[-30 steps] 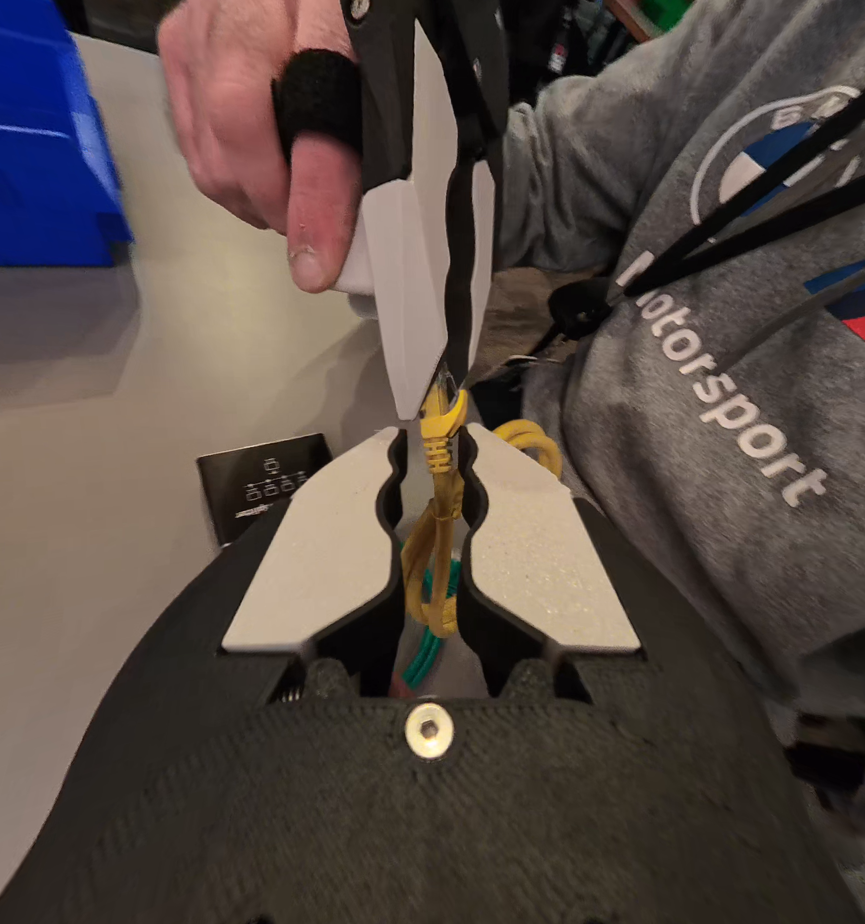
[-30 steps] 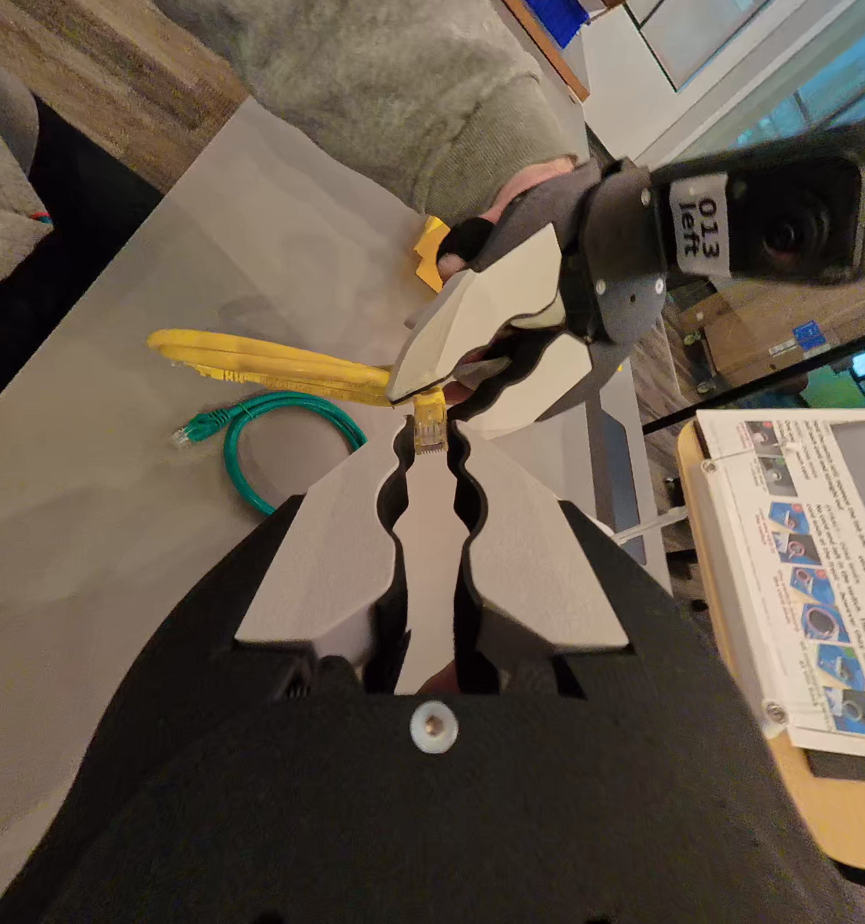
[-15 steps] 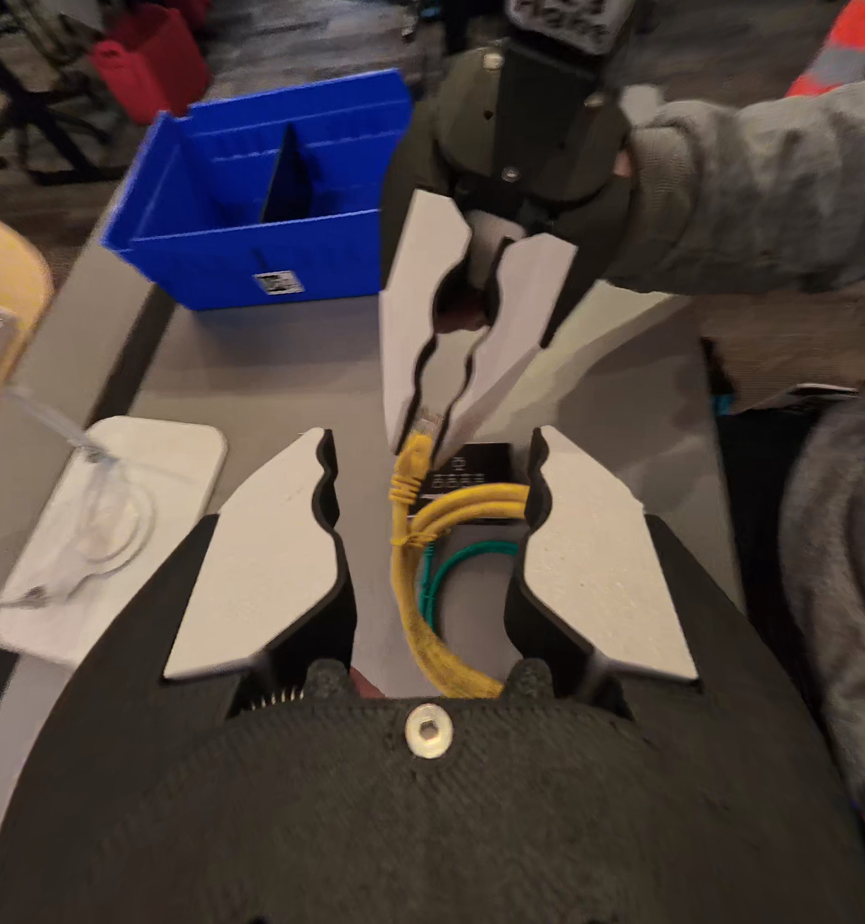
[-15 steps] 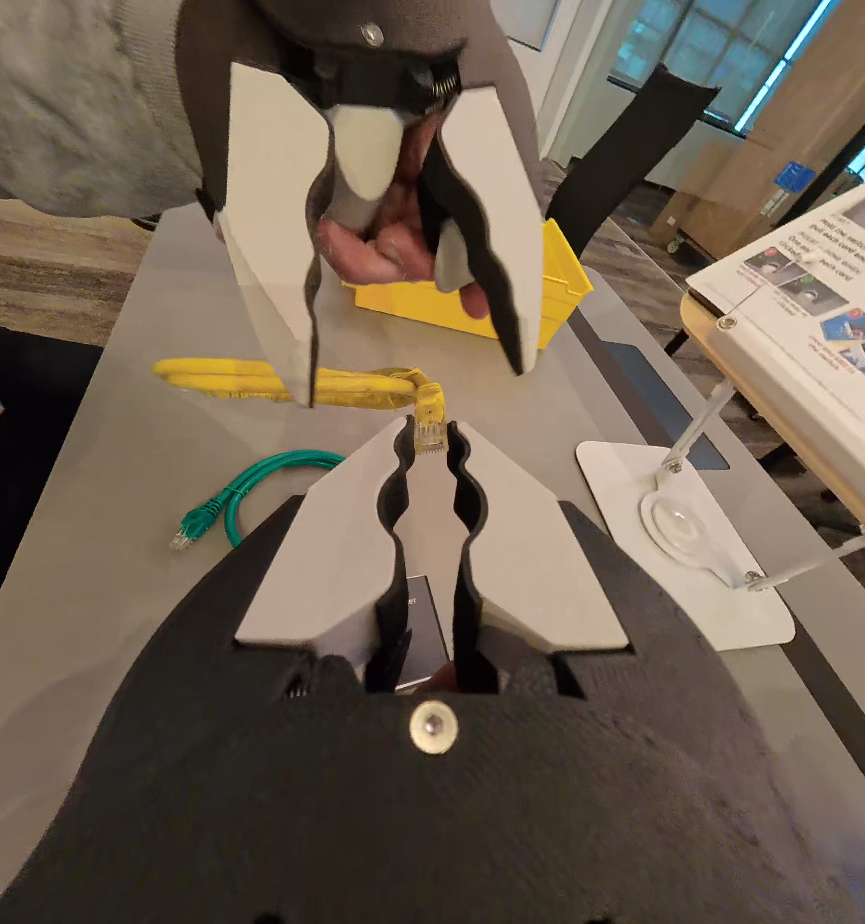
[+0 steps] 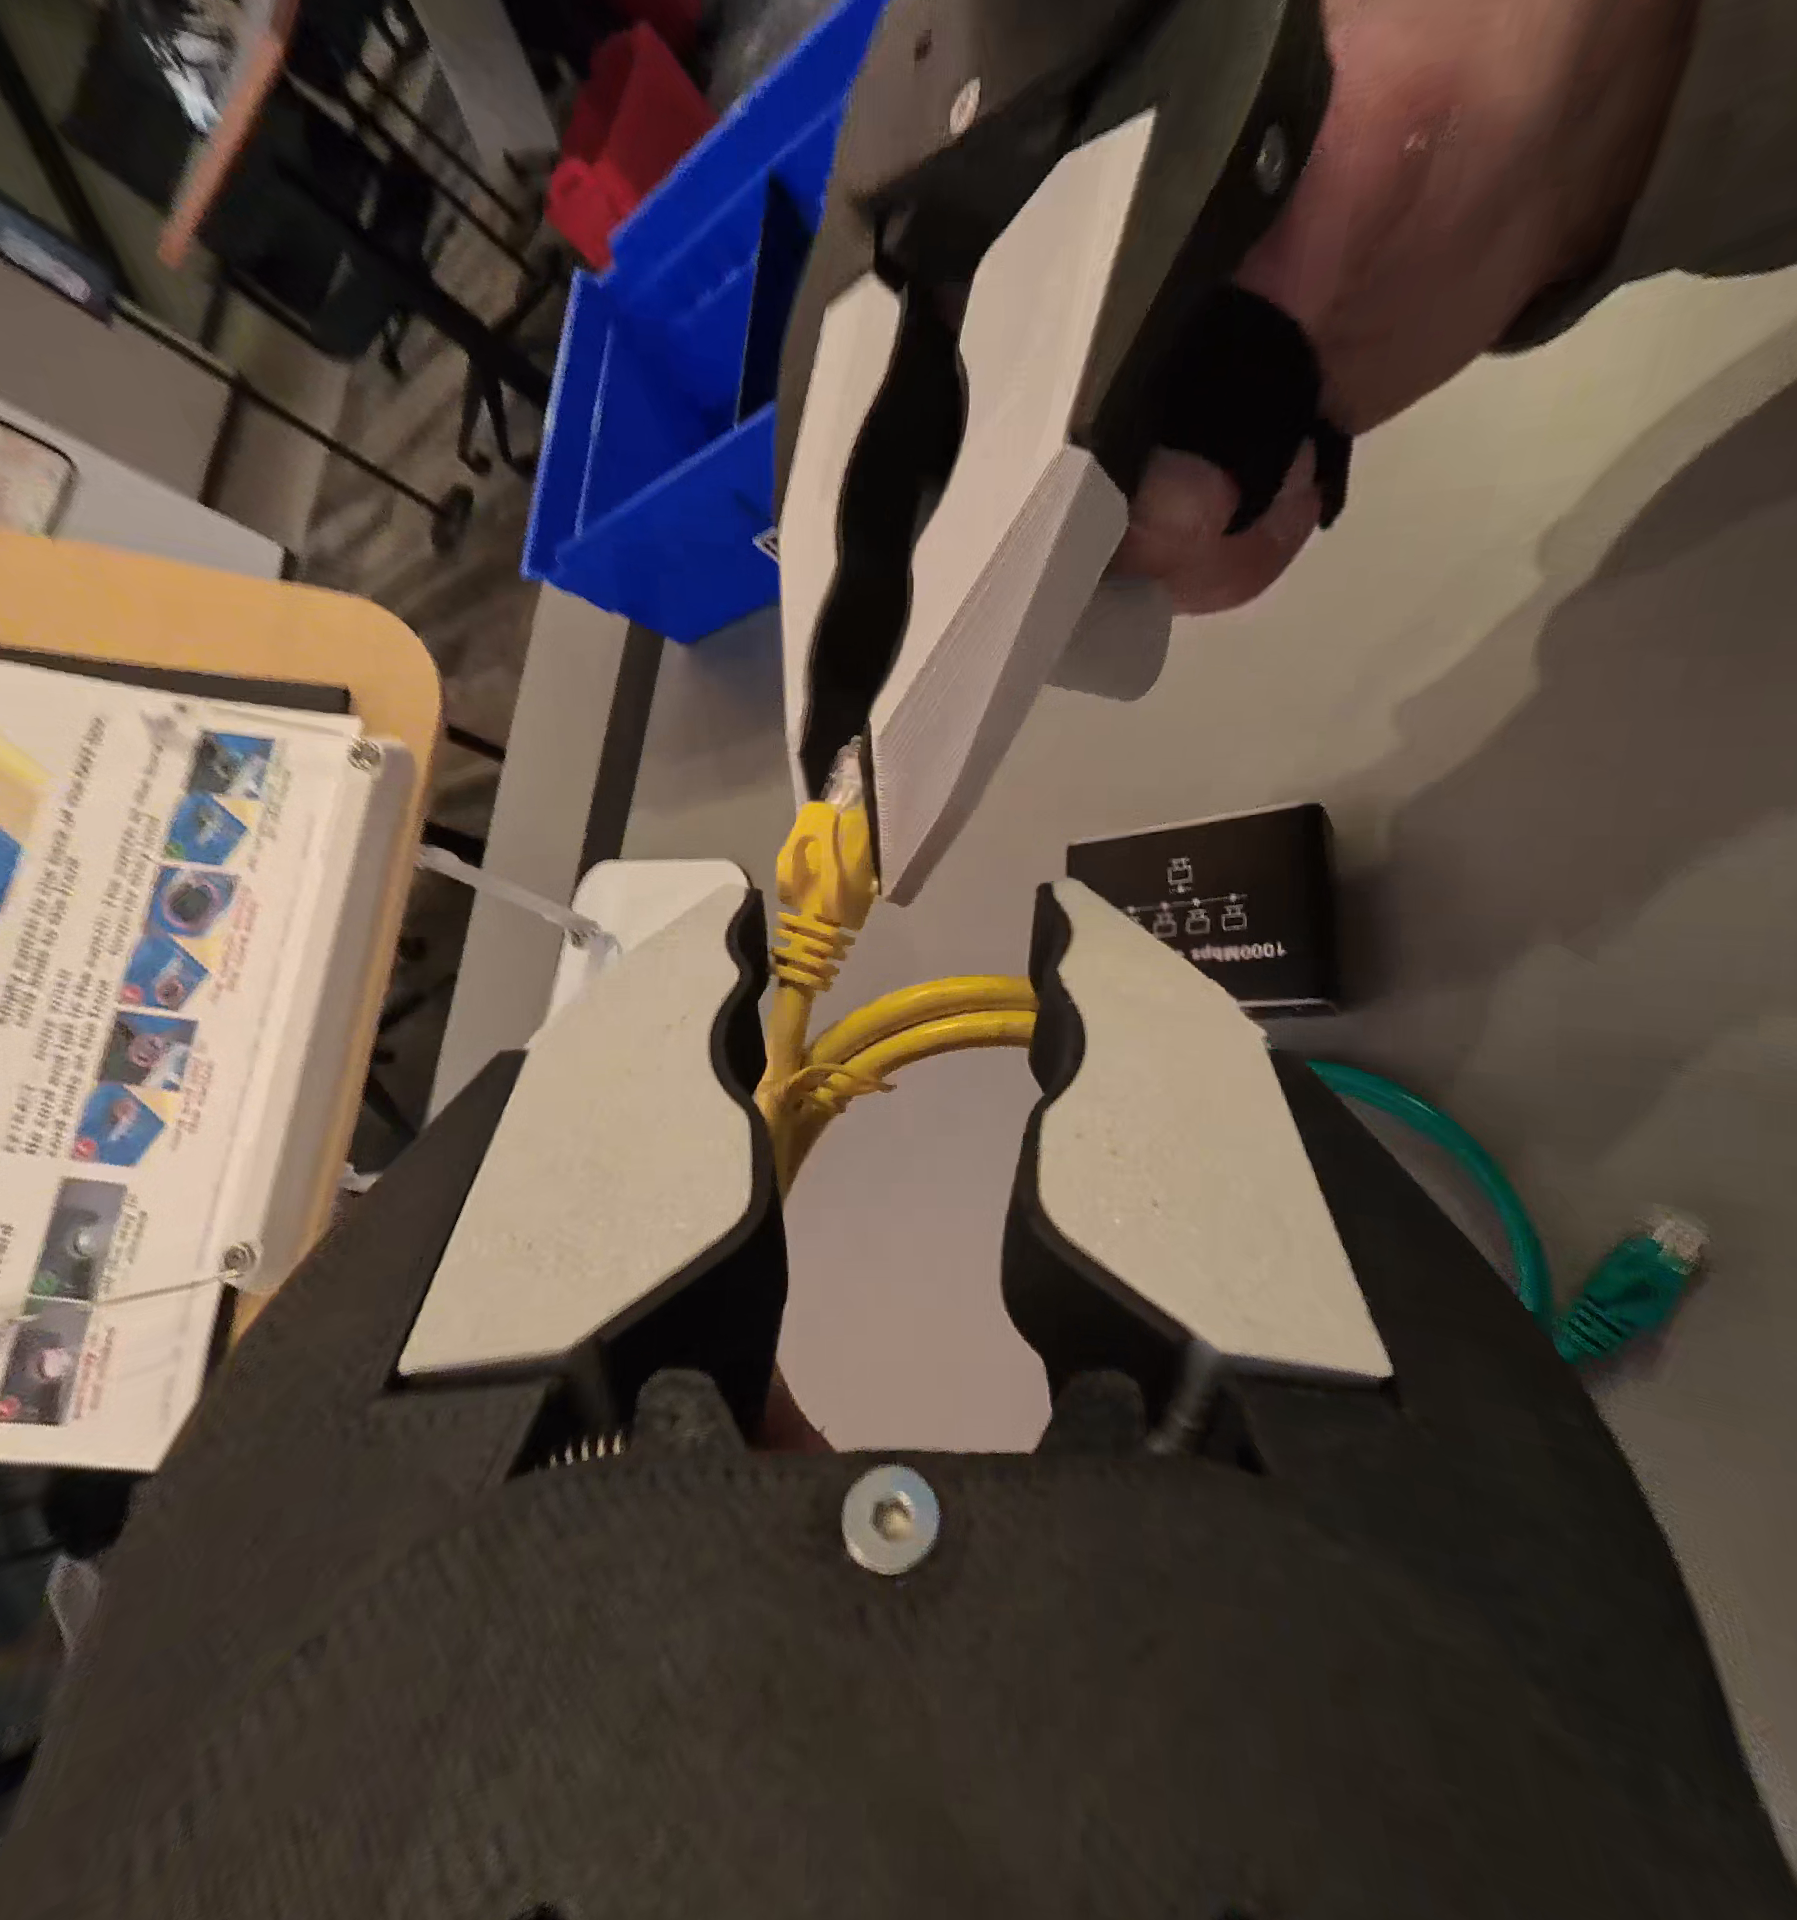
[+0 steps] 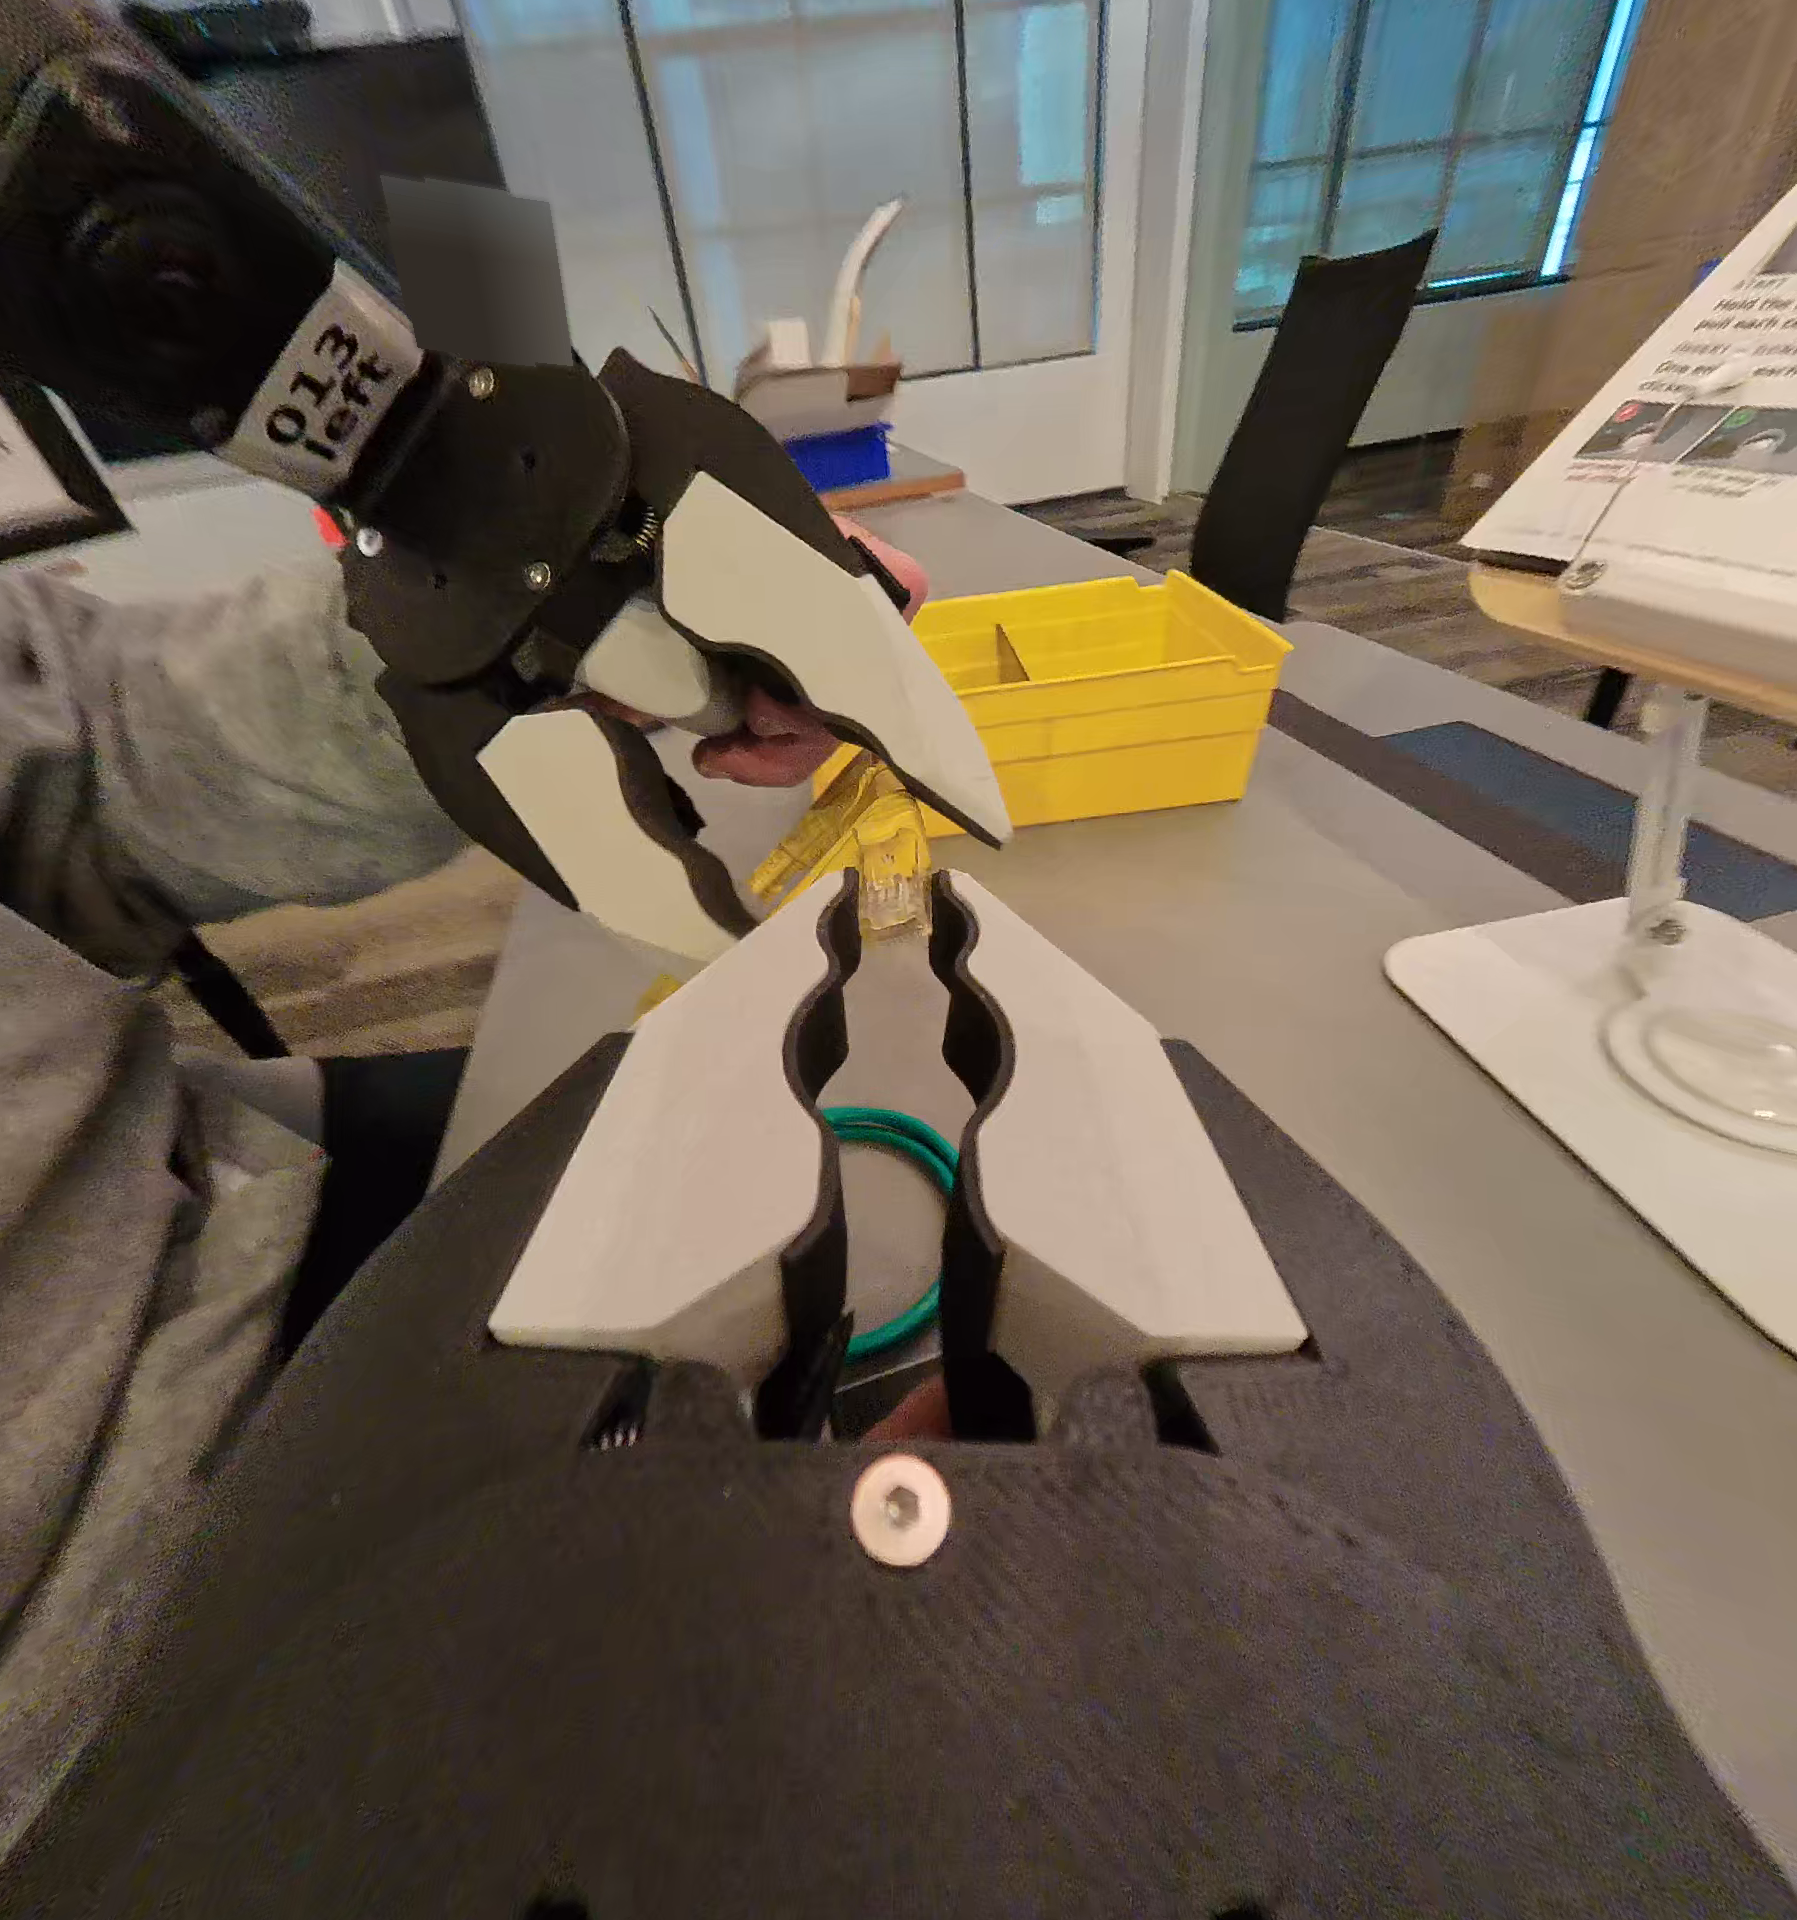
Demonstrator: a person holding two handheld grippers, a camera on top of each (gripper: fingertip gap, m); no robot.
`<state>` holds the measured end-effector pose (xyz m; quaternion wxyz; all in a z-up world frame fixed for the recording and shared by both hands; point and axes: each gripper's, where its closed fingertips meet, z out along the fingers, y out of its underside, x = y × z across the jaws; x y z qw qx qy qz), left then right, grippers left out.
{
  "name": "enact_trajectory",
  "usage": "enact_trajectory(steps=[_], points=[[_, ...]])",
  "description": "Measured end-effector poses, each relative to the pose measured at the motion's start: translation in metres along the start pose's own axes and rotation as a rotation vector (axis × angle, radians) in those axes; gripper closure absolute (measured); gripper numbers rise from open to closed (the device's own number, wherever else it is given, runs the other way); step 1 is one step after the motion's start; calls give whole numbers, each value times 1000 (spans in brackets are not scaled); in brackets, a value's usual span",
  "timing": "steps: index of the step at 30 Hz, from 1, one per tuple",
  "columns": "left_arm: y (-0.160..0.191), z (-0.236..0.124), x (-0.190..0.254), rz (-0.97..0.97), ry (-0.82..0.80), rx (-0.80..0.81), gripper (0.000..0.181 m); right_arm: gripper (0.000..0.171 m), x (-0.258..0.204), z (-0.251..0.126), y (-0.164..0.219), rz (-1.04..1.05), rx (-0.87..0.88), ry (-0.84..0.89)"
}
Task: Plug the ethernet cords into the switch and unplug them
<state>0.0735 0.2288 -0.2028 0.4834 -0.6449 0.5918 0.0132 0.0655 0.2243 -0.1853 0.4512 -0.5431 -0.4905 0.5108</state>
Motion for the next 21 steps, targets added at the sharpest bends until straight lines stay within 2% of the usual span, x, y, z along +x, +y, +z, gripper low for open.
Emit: enact_trajectory(steps=[1,2,3,5,9,13,16,21], points=[[-3,-2,-2,25,-22,29,138,161,-1,-1,0,24,16,-25],[-6,-5,-7,45,-61,56,154,161,-4,-1,0,47,29,-55],[-8,-6,-8,53,-68,79,151,161,-6,-2,1,71,44,-85],[-9,-5,-4,74,-65,96,157,161,-6,-3,1,91,62,-113],[-11,-5,-2,-8,-35,151,156,161,-9,-6,0,102,94,-169],[-16,-11,6,-177,143,227,155,161,-20,-8,-4,59,119,-238],[-23,-16,6,-256,205,313,162,161,-22,-10,-11,69,166,-279],[-28,-17,-1,-259,113,392,163,161,-20,-11,-17,163,249,-338]])
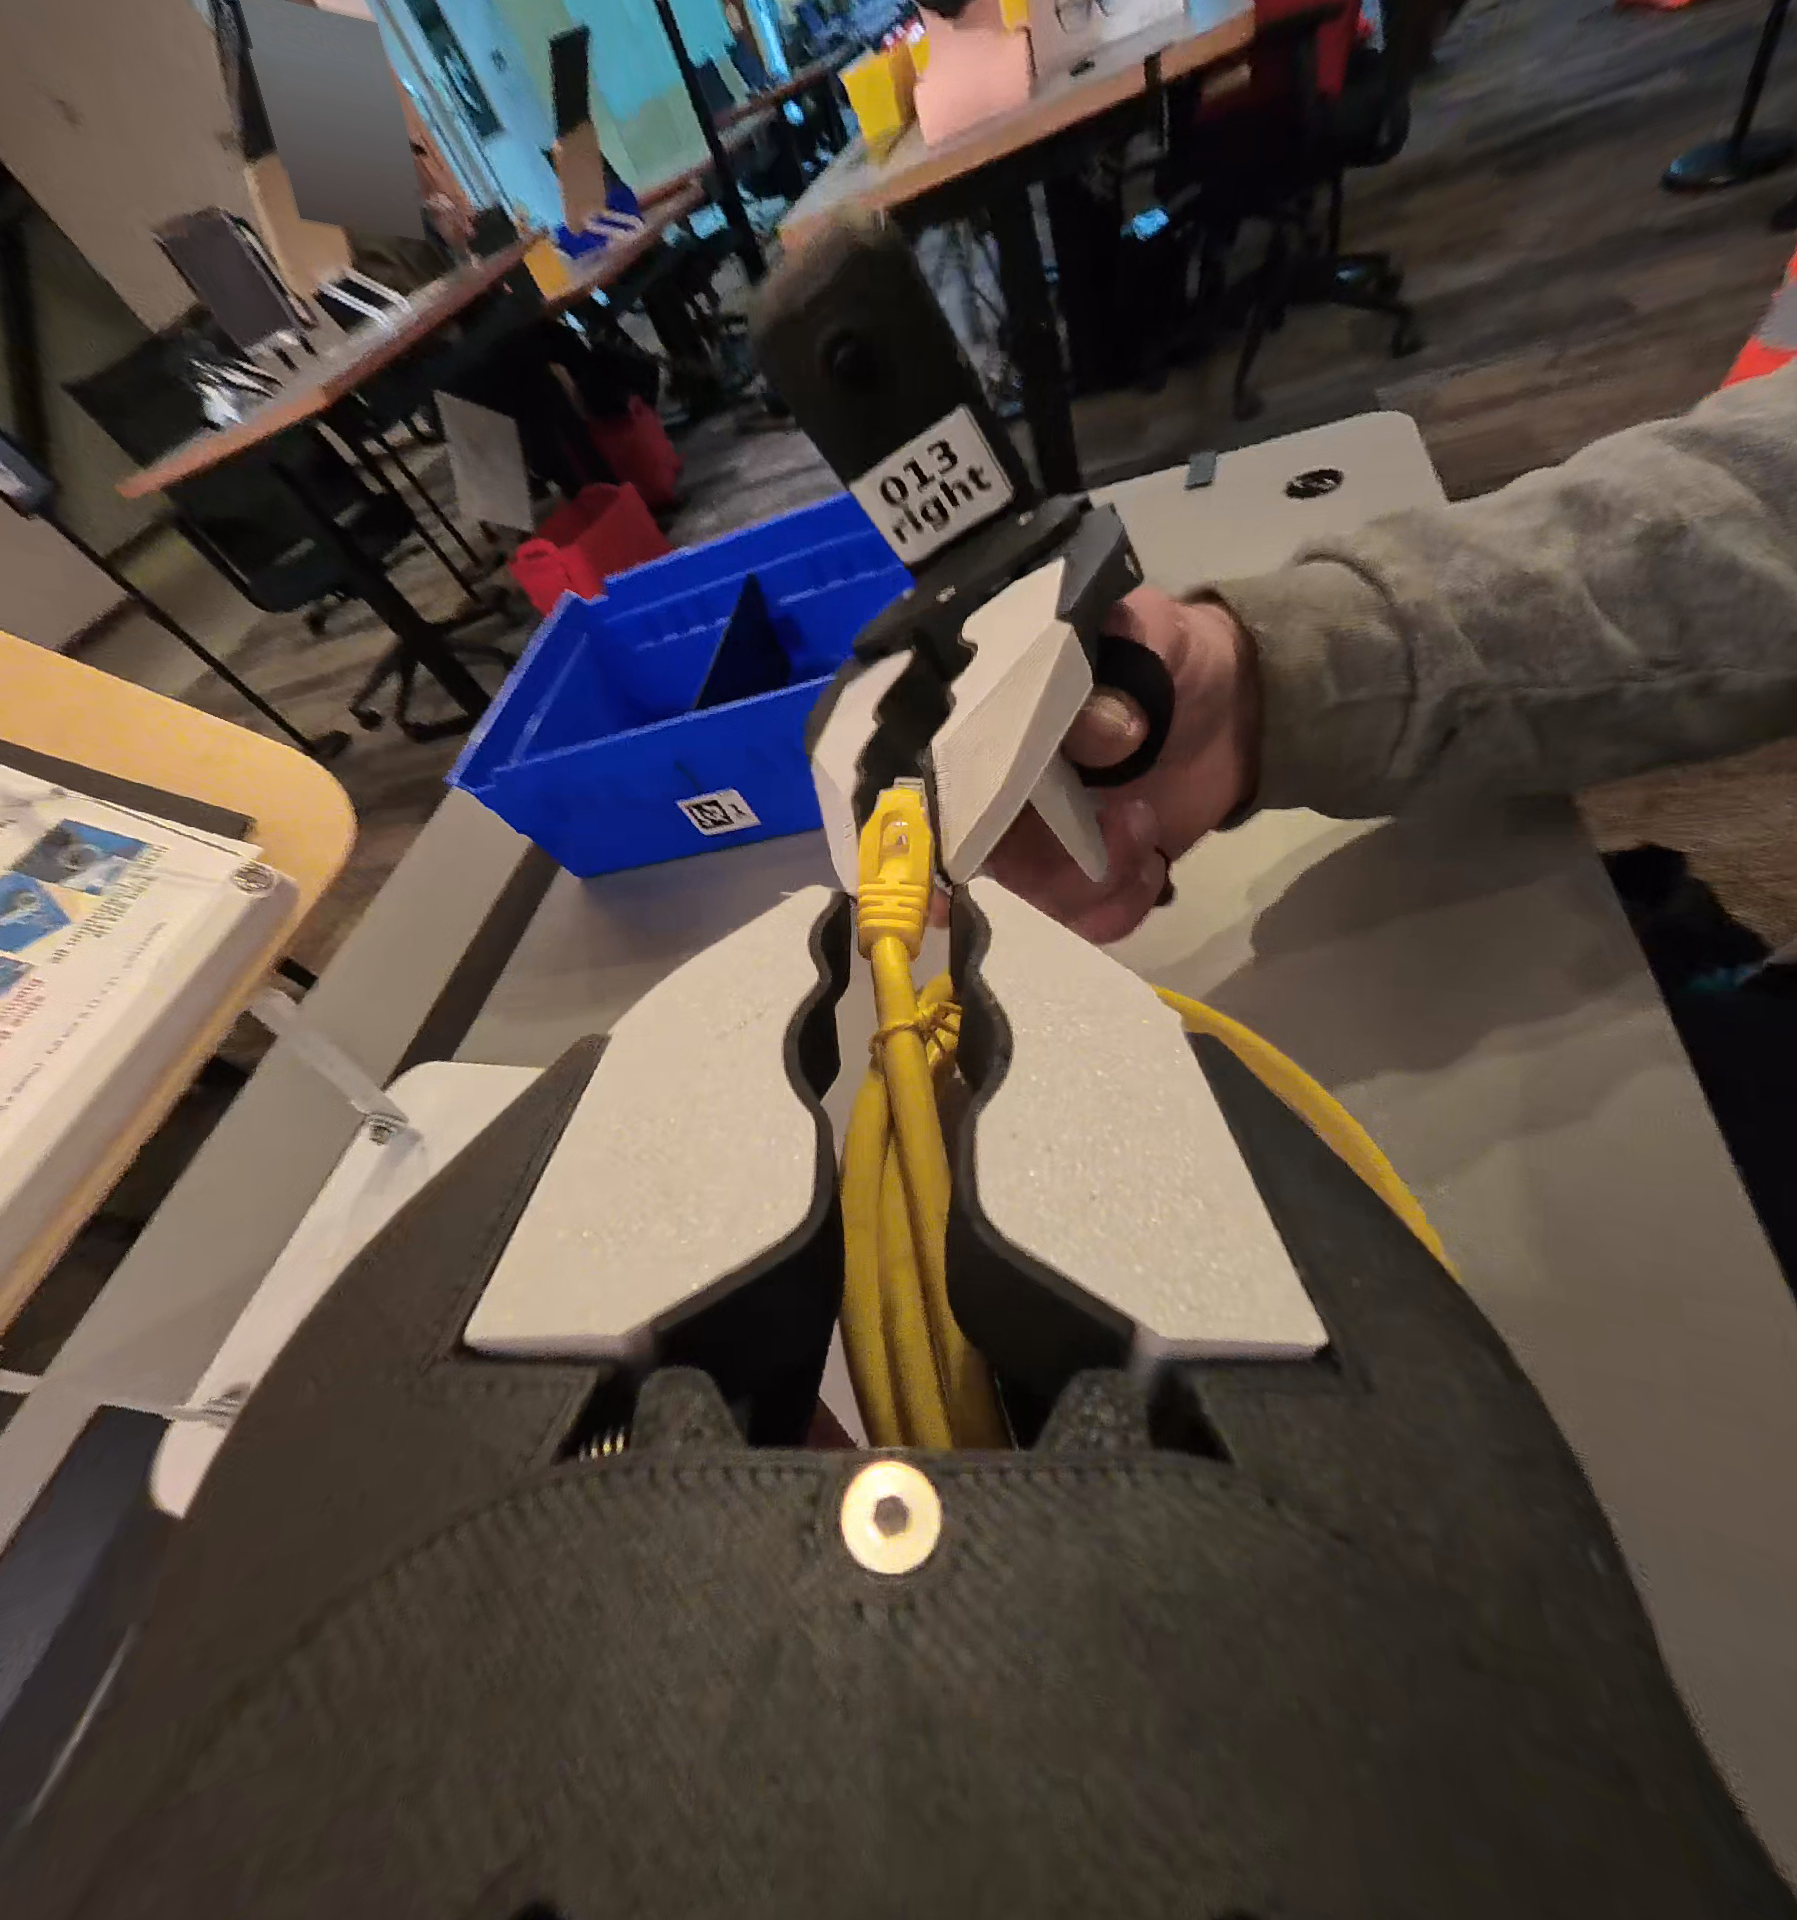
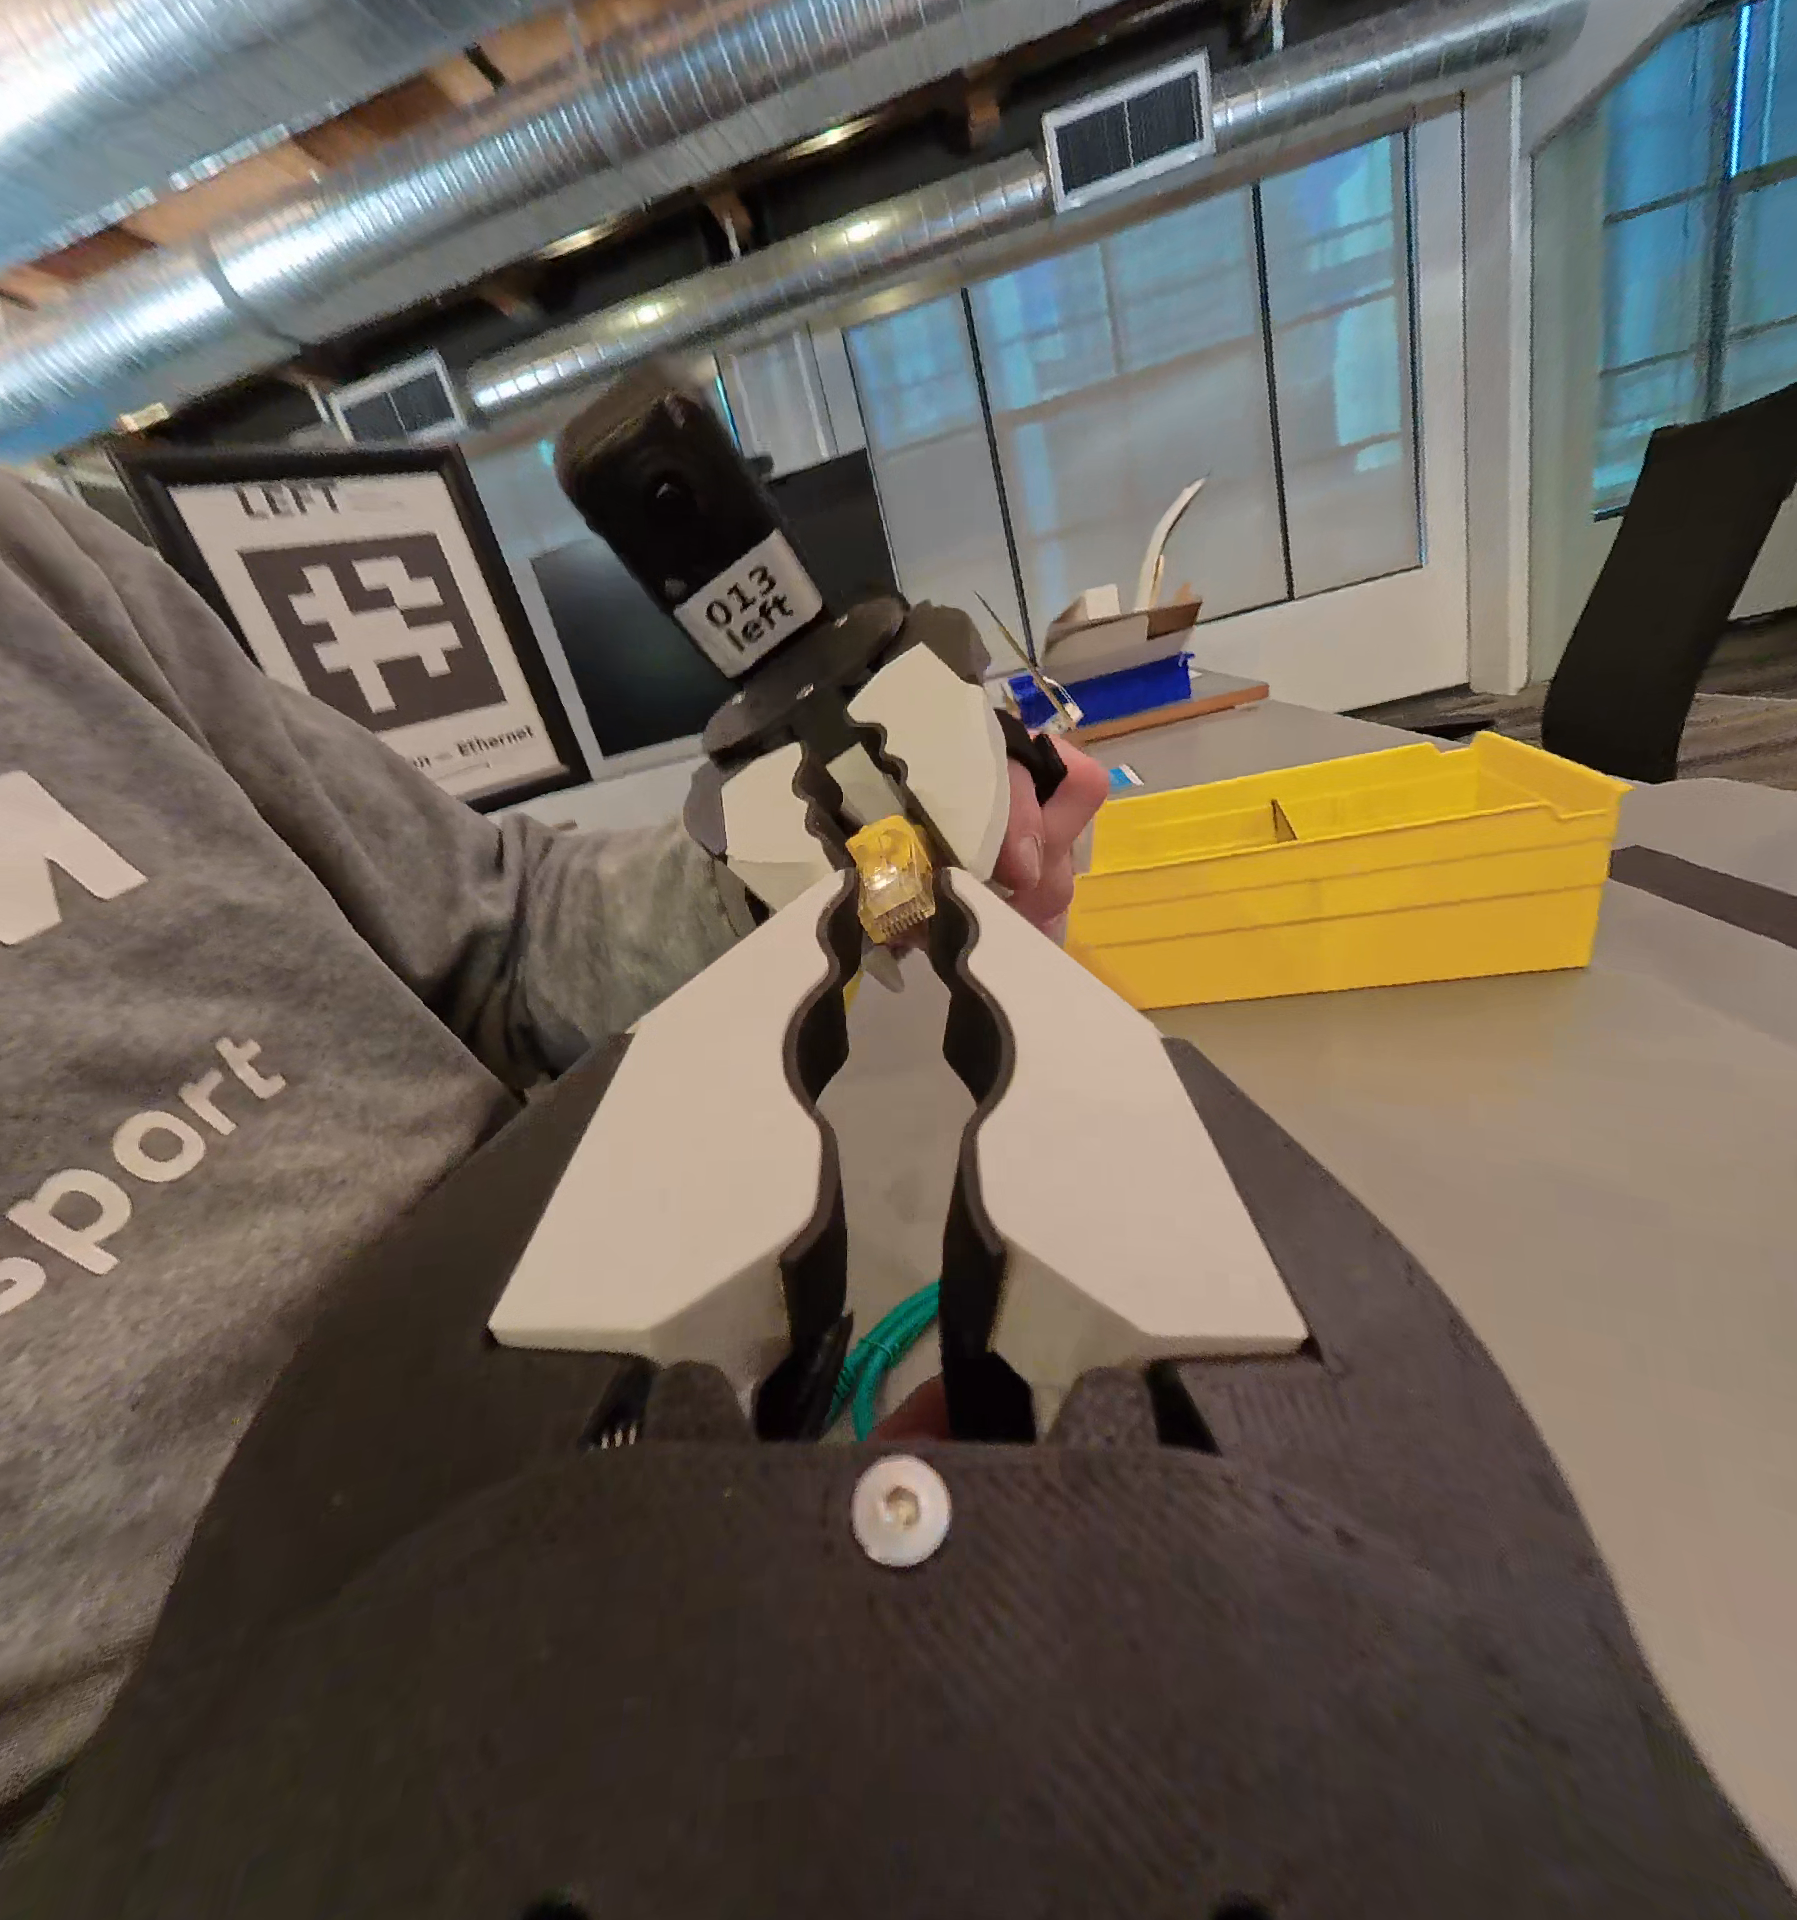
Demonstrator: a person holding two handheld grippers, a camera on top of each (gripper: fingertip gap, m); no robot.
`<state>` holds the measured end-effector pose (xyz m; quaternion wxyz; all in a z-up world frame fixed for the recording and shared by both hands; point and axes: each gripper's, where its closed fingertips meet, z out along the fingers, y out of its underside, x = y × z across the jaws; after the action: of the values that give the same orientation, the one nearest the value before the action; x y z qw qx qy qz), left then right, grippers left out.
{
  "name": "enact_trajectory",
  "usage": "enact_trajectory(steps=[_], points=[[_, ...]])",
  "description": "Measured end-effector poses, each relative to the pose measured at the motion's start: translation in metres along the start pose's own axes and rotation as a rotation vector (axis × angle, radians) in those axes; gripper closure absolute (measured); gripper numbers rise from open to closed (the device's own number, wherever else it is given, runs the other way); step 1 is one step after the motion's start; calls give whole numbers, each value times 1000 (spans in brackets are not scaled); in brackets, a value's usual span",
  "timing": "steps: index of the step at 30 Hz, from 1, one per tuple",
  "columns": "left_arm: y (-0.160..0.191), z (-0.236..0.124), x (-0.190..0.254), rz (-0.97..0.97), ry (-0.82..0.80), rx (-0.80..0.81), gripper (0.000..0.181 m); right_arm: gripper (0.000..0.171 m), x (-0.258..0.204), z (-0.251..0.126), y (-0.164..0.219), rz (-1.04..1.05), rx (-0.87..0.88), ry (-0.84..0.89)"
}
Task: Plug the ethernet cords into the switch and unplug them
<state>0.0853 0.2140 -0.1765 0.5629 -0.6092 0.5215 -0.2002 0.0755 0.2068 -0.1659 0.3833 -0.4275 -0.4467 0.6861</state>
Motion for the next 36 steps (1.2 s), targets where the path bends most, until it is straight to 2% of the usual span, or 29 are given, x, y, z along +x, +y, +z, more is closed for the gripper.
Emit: enact_trajectory(steps=[4,8,12,21,25,32,36], points=[[-7,1,-3,24,-86,80,164,161,-1,-2,-5,61,71,-45],[-14,0,1,-1,-78,155,163,162,-7,-2,-8,94,98,-104],[-13,-1,1,35,-111,148,166,161,-7,-3,-6,106,90,-117],[-1,-2,-4,-39,-104,102,170,161,4,-9,0,17,-38,-27],[4,-5,-4,-151,-55,94,170,149,9,-16,-7,-137,-99,67],[2,-2,2,-254,25,98,170,161,5,-8,6,-329,-283,71],[-6,-3,1,-245,13,149,169,162,0,-7,-1,-232,-216,23]])
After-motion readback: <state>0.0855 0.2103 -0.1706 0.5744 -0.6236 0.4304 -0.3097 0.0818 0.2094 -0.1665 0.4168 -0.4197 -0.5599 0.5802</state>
